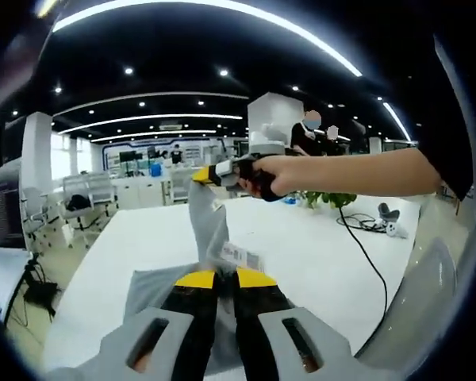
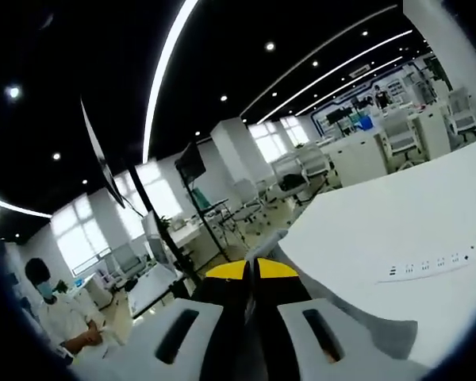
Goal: Fold the towel on the table until its edges align and the towel forms a compact rectangular stack.
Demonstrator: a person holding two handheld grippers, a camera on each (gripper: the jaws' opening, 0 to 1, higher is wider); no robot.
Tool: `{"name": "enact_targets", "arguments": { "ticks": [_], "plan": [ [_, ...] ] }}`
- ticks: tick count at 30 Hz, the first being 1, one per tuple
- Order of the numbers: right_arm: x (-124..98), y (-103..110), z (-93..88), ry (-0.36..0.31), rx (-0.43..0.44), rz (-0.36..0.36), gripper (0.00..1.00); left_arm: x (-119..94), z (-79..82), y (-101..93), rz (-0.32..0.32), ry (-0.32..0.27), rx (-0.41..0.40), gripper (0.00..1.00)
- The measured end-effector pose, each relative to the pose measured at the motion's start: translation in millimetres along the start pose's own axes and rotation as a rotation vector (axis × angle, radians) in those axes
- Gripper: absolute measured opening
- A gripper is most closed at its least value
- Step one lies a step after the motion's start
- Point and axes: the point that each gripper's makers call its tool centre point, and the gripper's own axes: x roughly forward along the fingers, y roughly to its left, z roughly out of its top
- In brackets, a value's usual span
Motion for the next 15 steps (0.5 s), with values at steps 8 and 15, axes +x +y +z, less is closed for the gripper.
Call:
{"name": "enact_targets", "arguments": {
  "ticks": [8,15],
  "plan": [
    [21.3,-2.8,-19.5,0.04,-0.005,-0.008,0.01,-1.3,-19.6,19.9,0.067,0.028,-0.034,0.07],
    [40.8,-4.0,-43.8,0.079,-0.02,-0.018,0.01,-2.7,-41.5,41.1,0.147,0.06,-0.072,0.07]
  ]
}}
